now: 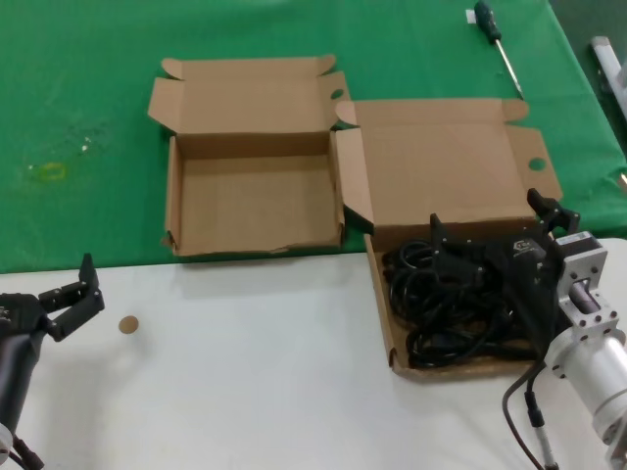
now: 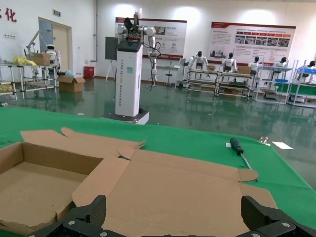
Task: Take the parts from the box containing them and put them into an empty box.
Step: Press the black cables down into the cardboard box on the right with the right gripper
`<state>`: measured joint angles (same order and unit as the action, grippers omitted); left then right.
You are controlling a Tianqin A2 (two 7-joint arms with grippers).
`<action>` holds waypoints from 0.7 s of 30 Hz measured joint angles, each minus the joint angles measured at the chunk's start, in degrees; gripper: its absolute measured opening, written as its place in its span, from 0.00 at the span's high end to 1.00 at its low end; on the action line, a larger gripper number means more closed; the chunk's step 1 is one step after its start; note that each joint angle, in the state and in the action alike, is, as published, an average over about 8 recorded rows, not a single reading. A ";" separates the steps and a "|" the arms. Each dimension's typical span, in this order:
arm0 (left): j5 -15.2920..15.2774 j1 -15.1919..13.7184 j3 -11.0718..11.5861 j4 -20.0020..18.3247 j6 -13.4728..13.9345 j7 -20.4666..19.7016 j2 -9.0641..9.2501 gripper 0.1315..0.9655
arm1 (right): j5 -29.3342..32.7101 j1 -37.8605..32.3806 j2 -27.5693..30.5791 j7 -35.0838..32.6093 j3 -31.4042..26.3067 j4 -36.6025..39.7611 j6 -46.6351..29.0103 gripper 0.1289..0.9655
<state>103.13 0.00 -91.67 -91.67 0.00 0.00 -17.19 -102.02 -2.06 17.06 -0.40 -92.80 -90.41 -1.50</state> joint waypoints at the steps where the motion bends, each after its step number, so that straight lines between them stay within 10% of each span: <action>1: 0.00 0.00 0.00 0.00 0.00 0.00 0.00 0.00 | 0.00 0.00 0.00 0.00 0.00 0.00 0.00 0.00; 21: 0.00 0.00 0.00 0.00 0.00 0.00 0.00 0.00 | 0.00 0.00 0.00 0.00 0.00 0.00 0.00 0.00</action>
<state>103.13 0.00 -91.67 -91.67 0.00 0.00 -17.19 -102.02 -2.06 17.06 -0.40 -92.80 -90.41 -1.50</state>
